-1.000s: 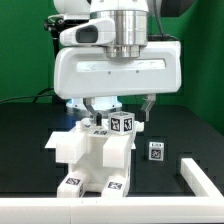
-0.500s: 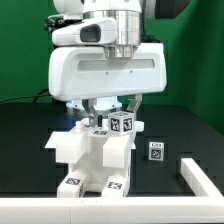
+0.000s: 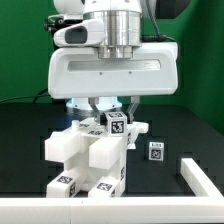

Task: Assemble chair

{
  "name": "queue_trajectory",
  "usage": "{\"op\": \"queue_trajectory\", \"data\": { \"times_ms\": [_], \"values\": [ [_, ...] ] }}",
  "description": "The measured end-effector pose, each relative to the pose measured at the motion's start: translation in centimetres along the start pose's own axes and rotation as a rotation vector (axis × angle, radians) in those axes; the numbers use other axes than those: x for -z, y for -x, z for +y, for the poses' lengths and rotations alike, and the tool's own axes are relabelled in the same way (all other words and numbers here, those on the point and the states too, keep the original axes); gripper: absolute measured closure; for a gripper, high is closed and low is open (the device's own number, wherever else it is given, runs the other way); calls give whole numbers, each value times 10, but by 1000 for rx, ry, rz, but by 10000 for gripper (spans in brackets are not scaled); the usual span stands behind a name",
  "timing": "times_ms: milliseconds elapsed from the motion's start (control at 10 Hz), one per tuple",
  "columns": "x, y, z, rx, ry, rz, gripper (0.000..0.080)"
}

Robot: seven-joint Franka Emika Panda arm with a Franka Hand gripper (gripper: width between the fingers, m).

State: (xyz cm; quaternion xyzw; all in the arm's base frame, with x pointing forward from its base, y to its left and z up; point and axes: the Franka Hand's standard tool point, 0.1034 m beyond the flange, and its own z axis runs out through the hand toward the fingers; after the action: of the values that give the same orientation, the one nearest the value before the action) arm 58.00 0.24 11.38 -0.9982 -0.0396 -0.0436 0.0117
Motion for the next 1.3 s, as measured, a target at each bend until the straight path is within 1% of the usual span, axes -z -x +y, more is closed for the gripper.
{"op": "queue_trajectory", "data": {
  "times_ms": [200, 300, 400, 800, 1200, 1300],
  "values": [
    [0, 0, -1, -151, 0, 0, 514],
    [-1, 0, -1, -308, -2, 2, 514],
    [-1, 0, 0, -395, -5, 6, 514],
    [-1, 2, 15, -624, -23, -13, 514],
    [-1, 1, 10, -1045, -24, -34, 514],
    [-1, 0, 7, -1149, -29, -38, 514]
  ]
}}
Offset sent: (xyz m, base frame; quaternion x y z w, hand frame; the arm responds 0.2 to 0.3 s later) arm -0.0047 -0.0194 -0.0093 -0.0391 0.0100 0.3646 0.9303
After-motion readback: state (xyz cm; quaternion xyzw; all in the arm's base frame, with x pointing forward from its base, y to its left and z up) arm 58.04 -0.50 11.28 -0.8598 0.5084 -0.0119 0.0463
